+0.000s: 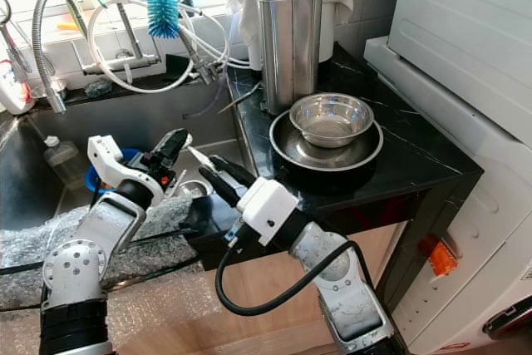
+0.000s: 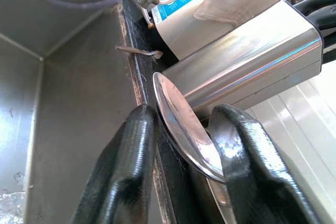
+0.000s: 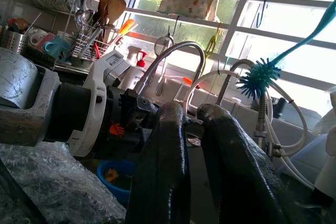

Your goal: Kitchen organization

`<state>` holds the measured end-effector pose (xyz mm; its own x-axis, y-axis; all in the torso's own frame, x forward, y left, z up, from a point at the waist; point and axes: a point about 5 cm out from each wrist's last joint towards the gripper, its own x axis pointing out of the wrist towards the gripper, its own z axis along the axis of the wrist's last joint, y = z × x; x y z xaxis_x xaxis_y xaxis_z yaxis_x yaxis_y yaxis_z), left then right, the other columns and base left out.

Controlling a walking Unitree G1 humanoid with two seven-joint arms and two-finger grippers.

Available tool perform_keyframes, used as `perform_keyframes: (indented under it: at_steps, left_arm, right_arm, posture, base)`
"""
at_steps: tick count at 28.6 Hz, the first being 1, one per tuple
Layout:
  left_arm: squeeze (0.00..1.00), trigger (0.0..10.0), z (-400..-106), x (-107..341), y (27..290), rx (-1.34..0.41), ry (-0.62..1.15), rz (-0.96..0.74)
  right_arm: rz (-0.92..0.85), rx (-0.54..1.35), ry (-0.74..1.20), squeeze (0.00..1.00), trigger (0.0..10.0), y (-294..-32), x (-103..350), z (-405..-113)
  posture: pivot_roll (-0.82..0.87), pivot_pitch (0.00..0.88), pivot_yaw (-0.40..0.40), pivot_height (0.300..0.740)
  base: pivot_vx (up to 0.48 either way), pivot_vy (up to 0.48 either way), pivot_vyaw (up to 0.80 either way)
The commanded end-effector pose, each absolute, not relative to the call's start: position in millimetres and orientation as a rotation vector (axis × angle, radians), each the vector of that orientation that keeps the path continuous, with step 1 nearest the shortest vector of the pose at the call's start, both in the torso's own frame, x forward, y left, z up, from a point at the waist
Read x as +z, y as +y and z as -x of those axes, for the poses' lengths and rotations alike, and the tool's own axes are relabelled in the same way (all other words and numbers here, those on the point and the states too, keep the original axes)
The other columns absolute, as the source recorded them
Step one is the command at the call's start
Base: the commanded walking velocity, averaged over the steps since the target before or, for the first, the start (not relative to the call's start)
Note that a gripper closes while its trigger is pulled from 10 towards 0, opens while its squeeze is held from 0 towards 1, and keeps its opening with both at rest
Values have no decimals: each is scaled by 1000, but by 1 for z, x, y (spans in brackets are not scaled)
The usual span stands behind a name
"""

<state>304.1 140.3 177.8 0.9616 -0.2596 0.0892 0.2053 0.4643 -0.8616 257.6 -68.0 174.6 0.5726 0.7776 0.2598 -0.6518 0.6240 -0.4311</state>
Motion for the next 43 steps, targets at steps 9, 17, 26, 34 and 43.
perform_keyframes:
  at_steps: [9,17,26,34,43]
  left_arm:
    - [0,0,-302,177,143,-270,51,1056]
    - [0,0,-301,177,143,-265,52,1058]
    - [0,0,-302,177,144,-264,49,1057]
    - [0,0,-303,177,145,-257,48,1061]
    - [0,0,-309,169,161,-89,38,1095]
  right_arm:
    - [305,873,-456,0,10000,-64,175,-257]
    - [308,866,-448,0,10000,-65,174,-258]
    - [326,835,-426,1000,10000,-67,172,-263]
    - [343,785,-420,1000,10000,-70,172,-269]
    - [328,646,-430,0,10000,-79,179,-279]
  posture:
    - [-97,0,125,740]
    - [-95,0,123,740]
    - [-93,0,125,740]
    - [-93,0,125,740]
    - [-95,0,129,740]
  base:
    - [0,0,0]
    - [0,0,0]
    - [0,0,0]
    - [0,0,0]
    - [0,0,0]
